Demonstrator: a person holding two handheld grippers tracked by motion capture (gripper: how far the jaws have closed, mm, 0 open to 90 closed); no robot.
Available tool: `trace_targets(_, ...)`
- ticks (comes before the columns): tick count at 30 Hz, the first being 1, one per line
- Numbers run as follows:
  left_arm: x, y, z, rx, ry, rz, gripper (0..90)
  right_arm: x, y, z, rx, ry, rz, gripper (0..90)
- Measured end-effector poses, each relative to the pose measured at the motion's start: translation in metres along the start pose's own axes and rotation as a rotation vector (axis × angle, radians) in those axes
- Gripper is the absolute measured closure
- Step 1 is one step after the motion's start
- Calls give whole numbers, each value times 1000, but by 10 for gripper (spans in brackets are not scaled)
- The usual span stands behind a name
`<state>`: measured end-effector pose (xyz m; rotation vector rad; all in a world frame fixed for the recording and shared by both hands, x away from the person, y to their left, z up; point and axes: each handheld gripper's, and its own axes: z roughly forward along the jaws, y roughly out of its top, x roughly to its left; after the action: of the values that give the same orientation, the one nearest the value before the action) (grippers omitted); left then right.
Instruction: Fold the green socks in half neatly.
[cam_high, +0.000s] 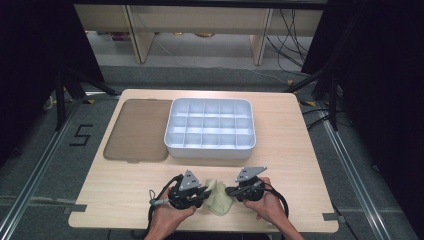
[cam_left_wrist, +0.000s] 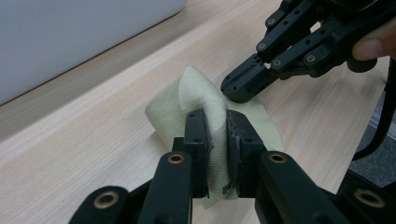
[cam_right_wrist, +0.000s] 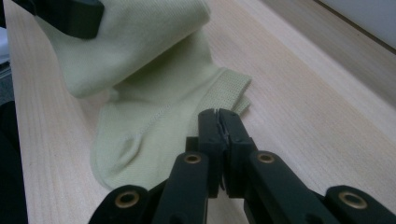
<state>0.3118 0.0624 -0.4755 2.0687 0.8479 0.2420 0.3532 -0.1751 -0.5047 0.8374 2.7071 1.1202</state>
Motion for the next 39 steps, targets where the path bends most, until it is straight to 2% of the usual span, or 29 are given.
trace_targets(4,0,-1,4,22,-7,10,794,-1,0,0,-2,3,4,884)
trace_targets(5,0,-1,5,23,2,6,793,0,0,-1,0,9,14,884)
trace_targets(7,0,-2,7,13,-8,-6,793,0,0,-1,0,9,16,884)
trace_targets(12,0,-1,13,36,-10,9,789,-2,0,0,-7,8,6,882)
trace_targets(15,-3,-1,19,39,-12,3,789,-3,-1,0,-11,3,8,874)
trace_targets(16,-3,-1,20,53,-10,17,789,-3,-1,0,-11,3,8,874)
trace_targets(19,-3,-3,27,72,-1,9,786,-3,-1,0,-11,3,11,874)
trace_targets(21,-4,-3,30,64,-13,13,783,-2,-1,0,-10,3,13,873)
trace_targets(22,-3,-3,30,80,-10,28,782,-3,-1,0,-10,4,14,871)
trace_targets(23,-4,-4,32,73,-12,13,778,-2,-1,0,-8,11,26,869)
trace_targets(25,-4,-4,34,88,-27,19,762,-3,-1,0,-7,12,22,867)
trace_targets(27,-5,-3,36,72,-43,-4,746,-3,-1,0,-8,12,22,862)
trace_targets(28,-4,-2,34,82,-51,3,730,-3,-1,-1,-8,12,23,861)
trace_targets(30,-5,0,32,63,-50,-12,698,-3,-1,0,-7,11,28,857)
trace_targets(31,-5,1,31,47,-63,-28,681,-4,-1,0,-12,5,24,856)
trace_targets(33,-4,4,25,34,-69,-9,673,-4,-1,0,-12,4,25,849)
trace_targets(36,-5,8,19,13,-68,-24,646,-4,-1,-1,-11,5,29,835)
trace_targets(39,-4,12,14,-6,-73,4,655,-4,-1,-2,-14,9,42,831)
